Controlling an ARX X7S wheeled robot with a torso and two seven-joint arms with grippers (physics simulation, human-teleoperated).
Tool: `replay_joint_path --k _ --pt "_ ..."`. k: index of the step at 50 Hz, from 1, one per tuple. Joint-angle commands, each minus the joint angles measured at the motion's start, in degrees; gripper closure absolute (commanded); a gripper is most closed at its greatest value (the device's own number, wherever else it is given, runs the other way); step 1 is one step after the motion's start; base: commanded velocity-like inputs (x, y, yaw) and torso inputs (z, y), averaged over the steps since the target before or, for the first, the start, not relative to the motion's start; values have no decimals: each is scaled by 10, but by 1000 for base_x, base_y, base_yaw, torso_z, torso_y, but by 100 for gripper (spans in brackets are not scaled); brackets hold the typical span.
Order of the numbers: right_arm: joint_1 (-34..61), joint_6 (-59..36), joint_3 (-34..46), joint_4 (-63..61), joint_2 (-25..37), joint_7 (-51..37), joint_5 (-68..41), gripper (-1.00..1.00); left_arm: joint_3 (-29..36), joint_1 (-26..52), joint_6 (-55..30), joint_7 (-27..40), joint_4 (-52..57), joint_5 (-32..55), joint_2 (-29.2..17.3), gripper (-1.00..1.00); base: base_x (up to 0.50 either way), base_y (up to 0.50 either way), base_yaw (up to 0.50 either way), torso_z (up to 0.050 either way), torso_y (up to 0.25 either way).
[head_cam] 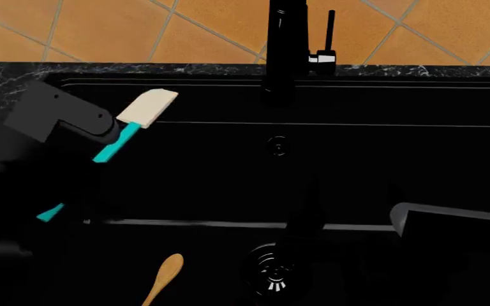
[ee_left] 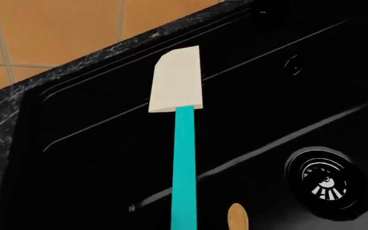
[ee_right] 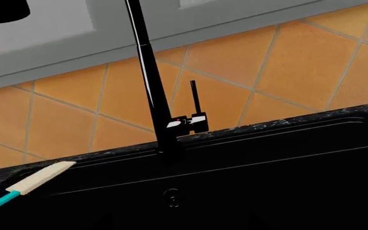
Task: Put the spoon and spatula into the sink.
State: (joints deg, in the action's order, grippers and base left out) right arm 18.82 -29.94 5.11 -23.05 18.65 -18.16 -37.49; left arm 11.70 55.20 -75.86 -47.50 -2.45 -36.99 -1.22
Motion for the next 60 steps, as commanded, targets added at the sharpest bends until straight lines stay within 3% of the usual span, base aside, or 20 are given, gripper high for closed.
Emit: replay_joint_path --k 1,12,30,44,60 --pt "-2 2 1 -2 2 -2 -2 -100 11 -46 19 32 -20 47 5 100 0 0 0 0 0" --pt "-4 8 2 2 3 0 -2 -100 50 -44 50 93 -44 152 8 100 0 0 0 0 0" --pt "-8 6 -3 -12 9 -7 -10 -100 122 -72 96 87 -74 230 -1 100 0 0 0 0 0" --pt "-6 10 3 -6 9 -7 -8 -100 121 -37 206 140 -260 287 8 100 0 0 0 0 0" --pt "-10 11 2 -11 13 -12 -13 -100 183 -16 297 212 -420 383 10 100 0 0 0 0 0"
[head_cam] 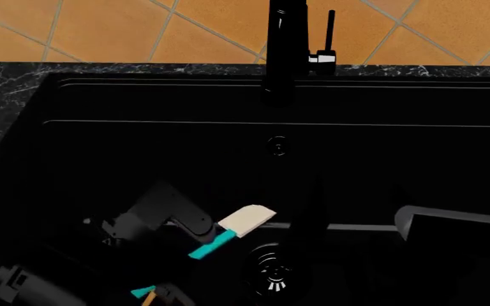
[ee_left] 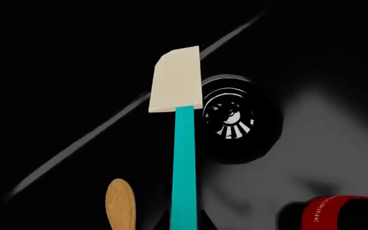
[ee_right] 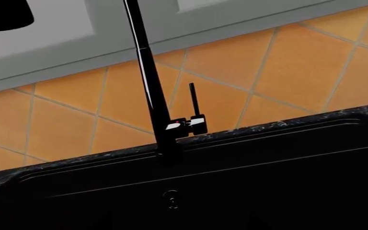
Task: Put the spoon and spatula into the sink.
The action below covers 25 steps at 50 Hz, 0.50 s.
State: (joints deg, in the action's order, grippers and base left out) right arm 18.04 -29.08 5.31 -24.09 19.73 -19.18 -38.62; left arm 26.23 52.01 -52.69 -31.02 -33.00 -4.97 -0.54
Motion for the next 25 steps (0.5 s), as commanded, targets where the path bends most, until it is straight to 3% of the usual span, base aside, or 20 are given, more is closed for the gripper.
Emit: replay_joint_path --k 1,8,9,25 --pt "-3 4 0 1 2 -1 -1 -100 42 17 71 51 -125 71 3 100 0 0 0 0 0" --pt "-5 8 -1 2 2 -1 -3 -100 82 13 70 48 -111 87 -8 100 0 0 0 0 0" --pt "-6 8 -2 2 2 -1 -3 -100 81 16 64 50 -113 89 -7 -100 0 0 0 0 0" --pt "3 3 4 -1 4 -6 -6 -100 90 19 37 57 -70 111 -24 -100 0 0 0 0 0"
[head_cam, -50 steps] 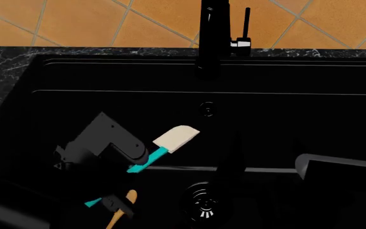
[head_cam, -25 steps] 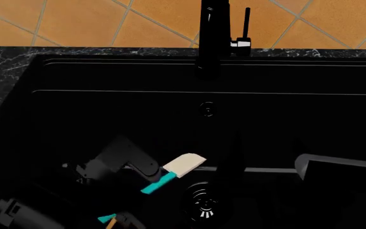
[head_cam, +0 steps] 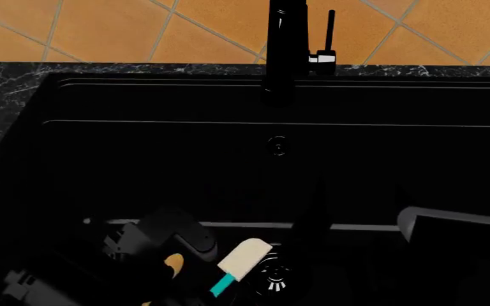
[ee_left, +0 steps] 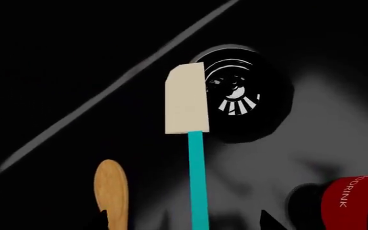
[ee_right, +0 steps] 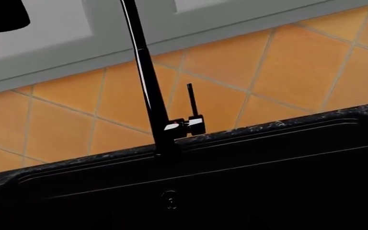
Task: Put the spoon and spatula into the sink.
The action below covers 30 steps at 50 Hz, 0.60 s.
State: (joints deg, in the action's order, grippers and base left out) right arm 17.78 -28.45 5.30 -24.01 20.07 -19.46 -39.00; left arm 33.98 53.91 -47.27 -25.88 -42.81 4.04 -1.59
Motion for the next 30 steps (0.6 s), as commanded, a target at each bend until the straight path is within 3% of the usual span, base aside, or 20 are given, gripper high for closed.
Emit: replay_joint_path --k 1,13,30 --pt "6 -4 4 -2 1 -4 -2 -100 8 1 -19 8 31 23 -15 -100 0 0 0 0 0" --pt "7 -4 9 -4 2 -6 -3 -100 -14 -13 -118 17 228 45 -63 -100 0 0 0 0 0" --pt "1 -3 4 -15 9 -11 -9 -100 -136 -2 -323 54 580 80 -129 -100 0 0 0 0 0"
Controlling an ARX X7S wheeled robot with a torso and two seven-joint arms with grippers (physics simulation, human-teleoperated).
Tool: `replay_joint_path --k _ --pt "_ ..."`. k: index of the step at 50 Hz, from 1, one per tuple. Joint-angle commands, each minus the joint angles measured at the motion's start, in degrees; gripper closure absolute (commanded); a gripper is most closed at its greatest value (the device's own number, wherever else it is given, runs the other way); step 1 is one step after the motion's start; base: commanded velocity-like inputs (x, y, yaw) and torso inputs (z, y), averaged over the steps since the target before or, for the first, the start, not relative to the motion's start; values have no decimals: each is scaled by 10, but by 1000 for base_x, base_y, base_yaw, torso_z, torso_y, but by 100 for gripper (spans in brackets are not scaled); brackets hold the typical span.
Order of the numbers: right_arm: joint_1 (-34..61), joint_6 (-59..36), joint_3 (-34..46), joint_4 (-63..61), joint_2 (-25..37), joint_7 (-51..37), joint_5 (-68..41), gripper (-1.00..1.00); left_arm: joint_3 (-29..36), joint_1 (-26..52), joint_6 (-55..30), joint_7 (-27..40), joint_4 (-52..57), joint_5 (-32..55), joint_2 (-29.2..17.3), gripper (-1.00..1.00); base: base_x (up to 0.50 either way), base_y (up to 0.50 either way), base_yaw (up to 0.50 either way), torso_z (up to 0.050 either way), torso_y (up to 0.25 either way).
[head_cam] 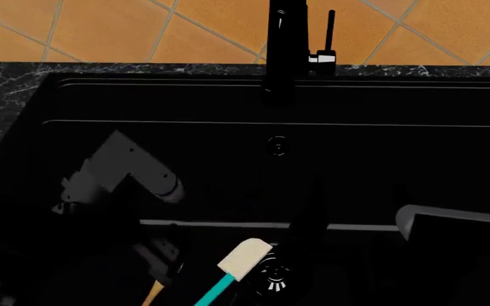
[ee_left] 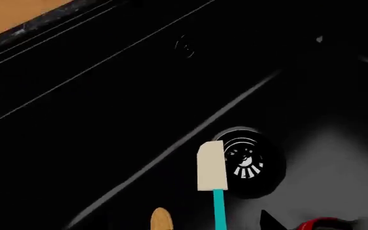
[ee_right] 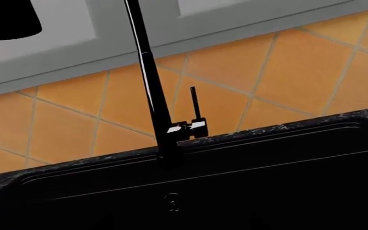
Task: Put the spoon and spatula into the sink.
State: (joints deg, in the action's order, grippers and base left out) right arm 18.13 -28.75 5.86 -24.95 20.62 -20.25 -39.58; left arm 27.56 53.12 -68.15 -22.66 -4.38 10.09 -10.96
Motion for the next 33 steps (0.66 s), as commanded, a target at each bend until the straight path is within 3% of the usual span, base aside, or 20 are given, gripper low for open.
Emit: replay_joint_path --k 1,12,14,18,22,27,33 --pt "-3 0 -2 -7 4 -4 -3 -100 -74 7 -122 24 215 19 -43 -100 0 0 0 0 0" --pt "-6 3 -5 -10 8 -7 -5 -100 -196 -25 -218 62 406 49 -63 -100 0 0 0 0 0" --pt "-9 6 -6 -9 8 -6 -4 -100 -245 -51 -218 111 436 117 -73 -100 0 0 0 0 0" --pt "-9 7 -6 -10 10 -5 -4 -100 -338 -76 -218 306 474 374 -119 -100 0 0 0 0 0" --pt "-10 5 -5 -14 11 -7 -6 -100 -410 -100 -216 413 493 526 -148 -100 0 0 0 0 0" --pt "-13 3 -8 -22 14 -12 -9 -100 -477 -156 -196 430 524 582 -176 -100 0 0 0 0 0" --pt "-15 2 -9 -30 17 -16 -12 -100 -560 -251 -166 404 586 636 -203 -100 0 0 0 0 0"
